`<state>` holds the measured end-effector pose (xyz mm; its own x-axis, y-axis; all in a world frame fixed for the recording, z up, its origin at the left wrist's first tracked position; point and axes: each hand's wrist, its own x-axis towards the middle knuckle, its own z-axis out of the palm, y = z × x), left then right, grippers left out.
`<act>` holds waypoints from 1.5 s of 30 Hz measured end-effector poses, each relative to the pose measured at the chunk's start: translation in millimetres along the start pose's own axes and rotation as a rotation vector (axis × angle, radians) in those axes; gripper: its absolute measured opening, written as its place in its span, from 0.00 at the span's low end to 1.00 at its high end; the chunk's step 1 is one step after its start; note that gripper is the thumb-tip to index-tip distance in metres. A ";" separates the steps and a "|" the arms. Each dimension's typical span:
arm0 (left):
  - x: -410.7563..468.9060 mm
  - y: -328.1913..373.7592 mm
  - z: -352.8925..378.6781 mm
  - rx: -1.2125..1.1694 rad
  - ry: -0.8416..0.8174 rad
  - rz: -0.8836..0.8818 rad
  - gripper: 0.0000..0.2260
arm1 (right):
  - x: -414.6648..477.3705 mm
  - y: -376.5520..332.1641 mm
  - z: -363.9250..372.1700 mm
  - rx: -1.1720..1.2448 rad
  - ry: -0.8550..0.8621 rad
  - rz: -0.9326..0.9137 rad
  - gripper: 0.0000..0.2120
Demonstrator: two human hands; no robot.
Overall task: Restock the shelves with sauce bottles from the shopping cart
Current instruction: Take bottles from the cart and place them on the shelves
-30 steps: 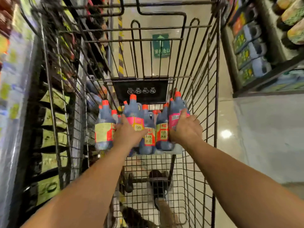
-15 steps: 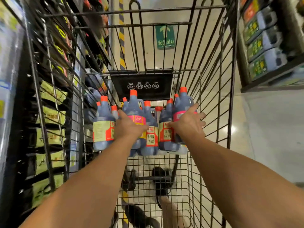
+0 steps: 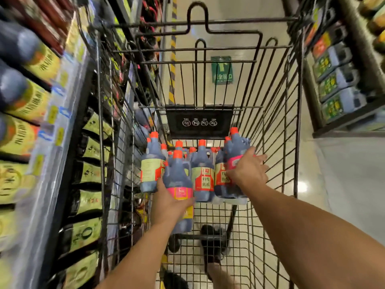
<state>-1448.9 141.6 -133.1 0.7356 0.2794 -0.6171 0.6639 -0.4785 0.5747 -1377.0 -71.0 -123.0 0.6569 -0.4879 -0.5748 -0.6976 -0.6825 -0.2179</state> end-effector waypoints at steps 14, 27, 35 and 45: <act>-107.8 -3.6 -90.2 -0.182 0.171 0.056 0.46 | -158.5 -24.5 -23.7 0.169 0.010 -0.426 0.48; -241.8 14.4 -223.7 -0.514 0.489 0.433 0.40 | -322.0 -72.3 -83.7 0.575 0.068 -0.888 0.48; -315.7 23.3 -301.9 -0.603 0.714 0.620 0.41 | -413.3 -126.7 -107.3 0.768 0.023 -1.196 0.44; -307.5 -6.7 -378.7 -0.695 0.973 0.637 0.47 | -472.6 -199.1 -85.7 0.889 -0.165 -1.363 0.44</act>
<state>-1628.5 374.2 256.4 0.5422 0.7783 0.3166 -0.1075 -0.3094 0.9448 -1524.1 248.8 259.6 0.8940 0.2776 0.3517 0.3651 0.0036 -0.9310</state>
